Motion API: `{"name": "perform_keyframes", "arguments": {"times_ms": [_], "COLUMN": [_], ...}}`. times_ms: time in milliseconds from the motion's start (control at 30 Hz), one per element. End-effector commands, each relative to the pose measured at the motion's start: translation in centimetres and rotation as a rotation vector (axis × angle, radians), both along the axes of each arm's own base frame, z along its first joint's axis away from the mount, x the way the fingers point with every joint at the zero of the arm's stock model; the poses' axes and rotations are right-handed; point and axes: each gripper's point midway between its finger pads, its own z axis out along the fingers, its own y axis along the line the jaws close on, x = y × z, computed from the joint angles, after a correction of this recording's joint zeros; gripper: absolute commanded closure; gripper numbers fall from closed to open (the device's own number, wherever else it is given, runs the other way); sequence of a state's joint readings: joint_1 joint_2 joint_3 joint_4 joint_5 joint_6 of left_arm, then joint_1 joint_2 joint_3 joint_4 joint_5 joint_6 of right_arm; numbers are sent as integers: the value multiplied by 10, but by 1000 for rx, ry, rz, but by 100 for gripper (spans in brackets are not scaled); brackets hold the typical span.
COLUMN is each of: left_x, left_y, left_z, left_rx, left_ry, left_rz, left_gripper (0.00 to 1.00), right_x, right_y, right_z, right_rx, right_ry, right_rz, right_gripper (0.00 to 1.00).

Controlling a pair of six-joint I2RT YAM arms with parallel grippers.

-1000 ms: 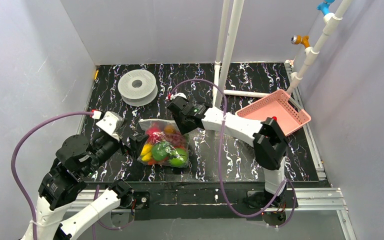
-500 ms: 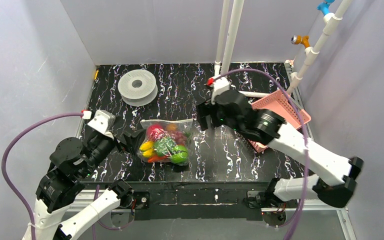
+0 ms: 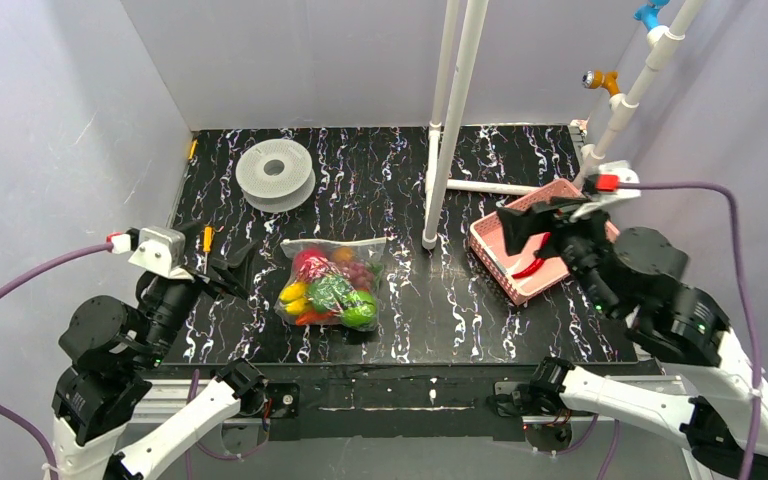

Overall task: Place the food in the zip-top bag and seal the zipper
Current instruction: Reset both arms

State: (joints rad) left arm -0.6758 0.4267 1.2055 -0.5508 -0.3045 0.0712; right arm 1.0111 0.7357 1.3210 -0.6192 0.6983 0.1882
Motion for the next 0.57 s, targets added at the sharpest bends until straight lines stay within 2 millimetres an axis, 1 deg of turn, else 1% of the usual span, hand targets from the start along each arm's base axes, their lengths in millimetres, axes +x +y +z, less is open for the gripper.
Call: {"name": "perform_keyframes", "arguments": {"times_ms": [0,167,300,433,533], "left_x": [-4,-5,-5,-4,-3], "left_y": [18,21,22,21,20], "left_z": [25,27,28,27,26], "left_rx": [-26,-25,-22,-17,-15], "left_ry": [-80,-87,-88,-85,-82], "left_rz": [66,76,77,80,76], "left_gripper": [2,2,2,2,2], "right_x": [3,0,1,3,3], "right_y": [-33,-52,-61,-63,-60], "right_z": [19,30,36,36,35], "right_rx": [87,126,154,160,152], "right_ry": [-69,-96,-110,-117,-114], "right_rz": [-145,-202,-246,-275,-260], "right_gripper": [2,2,2,2,2]}}
